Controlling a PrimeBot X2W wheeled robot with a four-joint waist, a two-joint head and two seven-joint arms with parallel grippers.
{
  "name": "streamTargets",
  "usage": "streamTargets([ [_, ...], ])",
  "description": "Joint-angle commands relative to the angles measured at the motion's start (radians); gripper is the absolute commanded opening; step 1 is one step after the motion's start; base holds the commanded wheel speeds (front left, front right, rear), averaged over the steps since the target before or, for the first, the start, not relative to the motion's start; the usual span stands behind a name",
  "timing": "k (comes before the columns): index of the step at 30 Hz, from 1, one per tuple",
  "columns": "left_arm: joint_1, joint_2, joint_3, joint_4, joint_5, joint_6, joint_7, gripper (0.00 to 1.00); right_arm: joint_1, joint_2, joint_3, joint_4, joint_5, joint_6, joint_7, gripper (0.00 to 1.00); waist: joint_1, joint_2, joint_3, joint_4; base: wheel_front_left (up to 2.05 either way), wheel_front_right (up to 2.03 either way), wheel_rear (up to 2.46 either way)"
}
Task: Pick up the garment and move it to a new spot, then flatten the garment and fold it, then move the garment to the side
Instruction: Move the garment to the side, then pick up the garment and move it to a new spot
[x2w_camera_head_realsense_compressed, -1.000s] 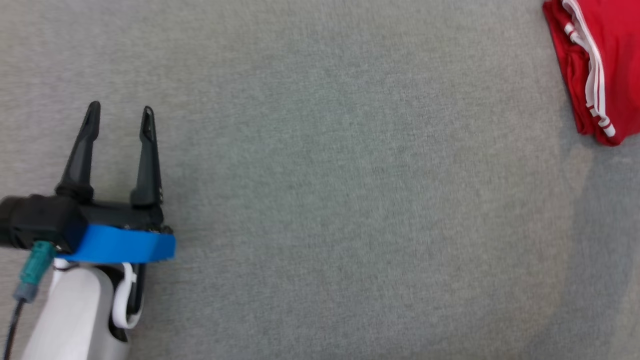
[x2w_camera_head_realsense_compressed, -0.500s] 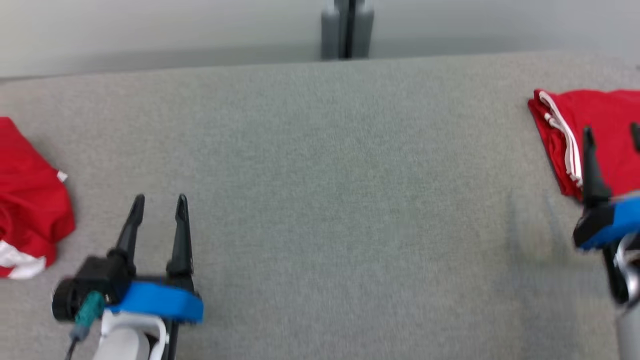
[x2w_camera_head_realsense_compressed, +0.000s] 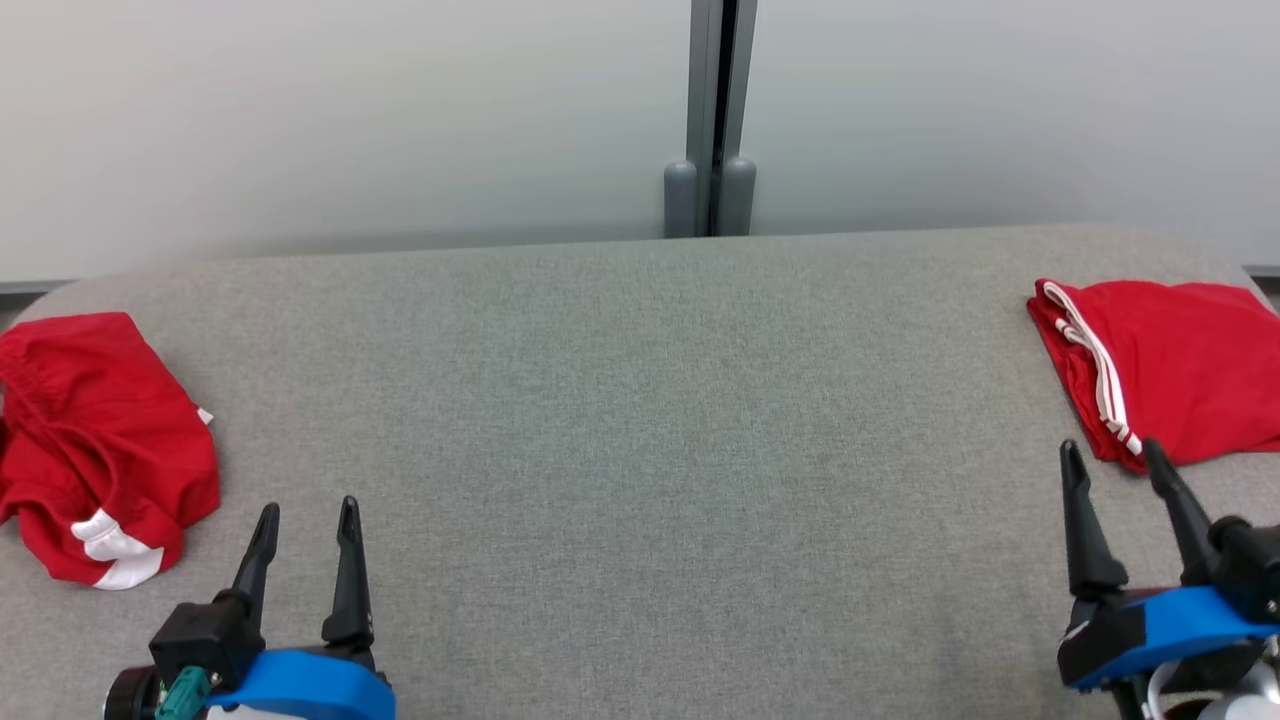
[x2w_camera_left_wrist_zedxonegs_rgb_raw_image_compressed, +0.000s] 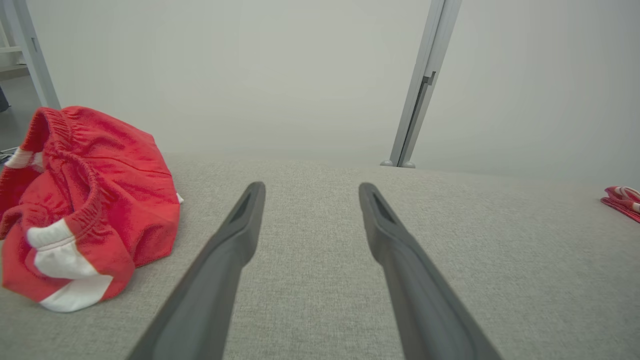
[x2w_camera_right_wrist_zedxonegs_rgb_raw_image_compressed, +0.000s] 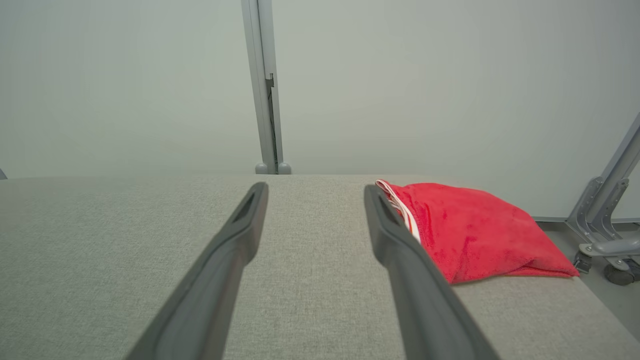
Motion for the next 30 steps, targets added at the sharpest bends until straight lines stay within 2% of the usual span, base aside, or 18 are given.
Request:
streamTargets([
  [1, 0.011, 0.0, 0.005, 0.004, 0.007, -0.002, -0.004, 1.0, 0.022, 0.007, 0.003, -0.006, 0.003, 0.0, -0.005, 1.0, 0.0002, 0.0003, -0.01, -0.002, 0.0, 0.0, 0.0],
  [14, 0.036, -0.004, 0.017, 0.065, 0.02, -0.027, -0.004, 1.0, 0.094, 0.033, 0.054, 0.03, 0.012, 0.0, -0.03, 1.0, 0.0002, 0.0003, -0.049, 0.018, 0.0, 0.0, 0.0],
  [30, 0.014, -0.01, 0.024, 0.072, 0.033, -0.038, -0.004, 1.0, 0.067, 0.036, 0.057, 0.088, 0.017, 0.0, -0.066, 1.0, 0.0002, 0.0003, -0.038, 0.03, 0.0, 0.0, 0.0],
])
